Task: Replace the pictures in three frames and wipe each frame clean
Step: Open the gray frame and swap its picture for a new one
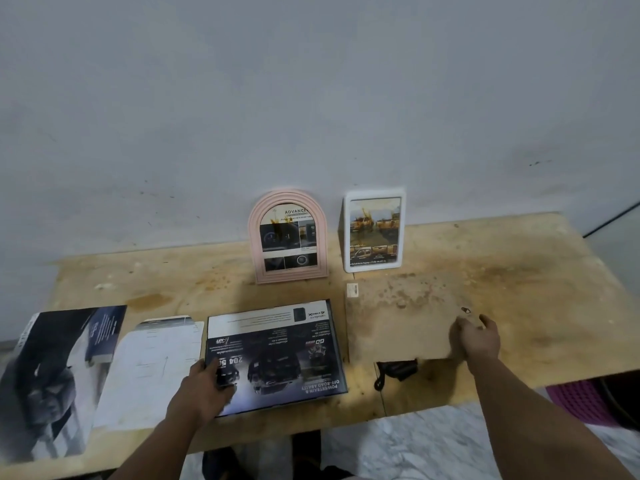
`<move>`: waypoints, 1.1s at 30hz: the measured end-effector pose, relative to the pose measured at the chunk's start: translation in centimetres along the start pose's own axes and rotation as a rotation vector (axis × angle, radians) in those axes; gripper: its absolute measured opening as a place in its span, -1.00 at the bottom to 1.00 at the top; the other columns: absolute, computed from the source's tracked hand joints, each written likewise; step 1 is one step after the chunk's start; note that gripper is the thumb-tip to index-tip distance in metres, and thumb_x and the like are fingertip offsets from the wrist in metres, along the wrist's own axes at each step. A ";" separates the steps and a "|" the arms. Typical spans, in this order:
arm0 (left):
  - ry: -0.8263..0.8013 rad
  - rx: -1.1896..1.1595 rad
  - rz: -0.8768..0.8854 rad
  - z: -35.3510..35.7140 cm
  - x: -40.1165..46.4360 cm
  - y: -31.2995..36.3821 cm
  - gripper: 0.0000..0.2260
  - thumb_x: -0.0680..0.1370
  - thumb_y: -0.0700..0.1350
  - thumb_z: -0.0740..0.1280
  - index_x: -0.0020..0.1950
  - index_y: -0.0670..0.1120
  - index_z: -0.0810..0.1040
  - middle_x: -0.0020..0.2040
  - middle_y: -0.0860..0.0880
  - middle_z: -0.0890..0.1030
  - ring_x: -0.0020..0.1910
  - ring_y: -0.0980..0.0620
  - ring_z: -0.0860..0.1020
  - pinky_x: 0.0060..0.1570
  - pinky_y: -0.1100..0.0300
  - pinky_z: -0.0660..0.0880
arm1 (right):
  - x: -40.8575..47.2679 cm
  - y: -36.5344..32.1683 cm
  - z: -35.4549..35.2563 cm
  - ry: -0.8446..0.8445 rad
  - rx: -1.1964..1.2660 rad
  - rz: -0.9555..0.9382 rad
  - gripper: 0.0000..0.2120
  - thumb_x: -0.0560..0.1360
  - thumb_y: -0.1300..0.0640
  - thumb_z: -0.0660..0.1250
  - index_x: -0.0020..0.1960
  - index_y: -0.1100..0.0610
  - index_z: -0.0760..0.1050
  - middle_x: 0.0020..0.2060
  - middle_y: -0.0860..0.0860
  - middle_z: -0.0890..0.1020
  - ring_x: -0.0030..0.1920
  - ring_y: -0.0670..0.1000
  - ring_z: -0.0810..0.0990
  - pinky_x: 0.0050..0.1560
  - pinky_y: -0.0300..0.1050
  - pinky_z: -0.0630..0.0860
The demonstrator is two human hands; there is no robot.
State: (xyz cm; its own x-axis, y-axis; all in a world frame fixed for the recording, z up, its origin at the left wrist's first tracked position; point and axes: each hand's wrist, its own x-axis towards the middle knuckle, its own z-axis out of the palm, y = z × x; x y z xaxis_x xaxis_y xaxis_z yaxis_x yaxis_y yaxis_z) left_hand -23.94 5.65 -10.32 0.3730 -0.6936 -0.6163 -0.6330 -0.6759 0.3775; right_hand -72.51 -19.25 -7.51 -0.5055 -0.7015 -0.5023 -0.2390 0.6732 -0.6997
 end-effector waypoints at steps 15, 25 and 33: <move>-0.023 0.044 -0.095 0.3 -2.5 0.9 -0.38 0.48 0.13 0.42 0.50 0.01 0.39 0.44 -0.12 0.38 0.29 -0.15 0.52 0.25 0.06 0.53 | -5.6 -2.1 2.2 -0.359 0.240 -0.068 -0.67 0.65 0.24 0.24 0.40 0.11 0.46 0.18 0.20 0.63 0.16 0.31 0.63 0.20 0.35 0.56; 0.089 -0.234 -0.027 0.7 -2.1 -1.3 -0.80 0.56 0.10 0.26 0.13 0.09 0.53 0.03 0.03 0.68 -0.08 0.06 0.65 0.03 -0.03 0.63 | -14.8 2.1 11.0 -0.592 0.109 -0.094 -0.85 0.64 0.23 0.31 0.20 0.12 0.53 0.01 0.17 0.72 -0.11 0.17 0.70 -0.19 0.01 0.61; 0.044 -0.119 0.000 -0.5 -3.2 -1.3 -0.79 0.52 0.07 0.33 0.06 -0.02 0.54 -0.04 0.02 0.63 -0.10 0.03 0.60 -0.05 0.04 0.58 | -18.4 5.3 14.7 -0.513 -0.031 -0.138 -0.80 0.59 0.26 0.37 0.19 0.14 0.47 -0.12 0.21 0.65 -0.20 0.18 0.63 -0.15 0.19 0.64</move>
State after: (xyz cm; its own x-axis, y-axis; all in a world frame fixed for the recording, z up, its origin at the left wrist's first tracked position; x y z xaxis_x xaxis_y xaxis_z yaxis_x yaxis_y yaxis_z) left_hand -23.97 8.67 -8.50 0.4042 -0.7019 -0.5865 -0.5492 -0.6990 0.4580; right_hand -52.34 -6.20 -9.44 0.0013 -0.8031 -0.5959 -0.3033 0.5675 -0.7655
